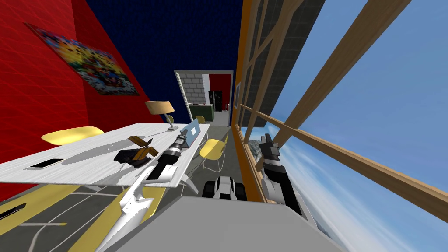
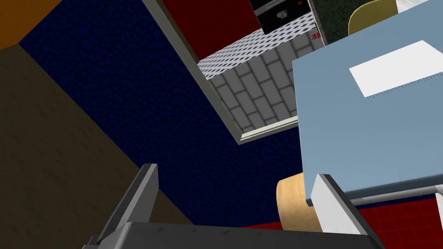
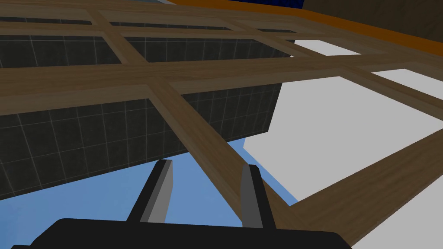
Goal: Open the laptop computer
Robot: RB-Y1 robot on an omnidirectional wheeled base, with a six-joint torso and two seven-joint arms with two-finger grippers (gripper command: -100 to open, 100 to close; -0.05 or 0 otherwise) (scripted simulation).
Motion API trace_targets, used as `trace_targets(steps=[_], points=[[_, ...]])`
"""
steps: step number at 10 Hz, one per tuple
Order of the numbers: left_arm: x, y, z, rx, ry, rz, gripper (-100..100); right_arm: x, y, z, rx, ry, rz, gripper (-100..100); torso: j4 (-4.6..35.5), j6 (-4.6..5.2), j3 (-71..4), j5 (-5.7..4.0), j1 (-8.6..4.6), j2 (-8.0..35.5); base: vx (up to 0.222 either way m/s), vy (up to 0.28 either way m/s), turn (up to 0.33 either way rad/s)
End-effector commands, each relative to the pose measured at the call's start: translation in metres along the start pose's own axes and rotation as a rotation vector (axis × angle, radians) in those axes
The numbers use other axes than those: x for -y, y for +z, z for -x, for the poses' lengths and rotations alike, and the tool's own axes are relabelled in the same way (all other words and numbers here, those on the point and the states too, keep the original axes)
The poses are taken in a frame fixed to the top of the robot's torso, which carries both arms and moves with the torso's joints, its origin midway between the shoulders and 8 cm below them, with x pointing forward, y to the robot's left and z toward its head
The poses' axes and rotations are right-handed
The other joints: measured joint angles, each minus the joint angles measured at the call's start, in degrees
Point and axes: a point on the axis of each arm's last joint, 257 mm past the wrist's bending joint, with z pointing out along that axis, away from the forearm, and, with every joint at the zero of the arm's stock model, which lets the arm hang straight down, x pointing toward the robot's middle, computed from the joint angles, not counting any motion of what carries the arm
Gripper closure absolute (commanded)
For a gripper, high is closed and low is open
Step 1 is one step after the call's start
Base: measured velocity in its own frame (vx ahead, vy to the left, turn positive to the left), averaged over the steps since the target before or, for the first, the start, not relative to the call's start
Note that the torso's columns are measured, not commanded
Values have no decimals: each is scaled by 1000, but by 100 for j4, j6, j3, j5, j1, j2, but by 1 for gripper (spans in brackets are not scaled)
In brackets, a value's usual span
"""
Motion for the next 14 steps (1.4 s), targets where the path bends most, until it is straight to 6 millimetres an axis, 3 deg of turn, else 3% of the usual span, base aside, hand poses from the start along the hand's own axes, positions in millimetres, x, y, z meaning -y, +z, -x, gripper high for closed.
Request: trace_targets(steps=[1, 8, 11, 12, 14], points=[[-28, -1, 8, 4, 7, 81, -100, 0, 0, 0, 0, 0, 0, 0, 2, 1, 5, 1, 2, 7, 50, 58, -53], [-83, -12, 26, 21, 9, 249, -100, 0, 0, 0, 0, 0, 0, 0, -3, 2, -2, 3, 2, -5, 41, 47, -39], [-74, -13, 28, 22, 10, 235, -100, 0, 0, 0, 0, 0, 0, 0, -6, 4, -16, -2, -5, -28, 57, 19, -11], [-74, -13, 29, 22, 10, 237, 100, 0, 0, 0, 0, 0, 0, 0, -5, 5, -9, -2, -10, -11, 6, 5, 14], [-74, -13, 25, 30, -106, 254, 100, 0, 0, 0, 0, 0, 0, 0, 13, -2, 16, 16, 15, 24, -8, 89, 21]])
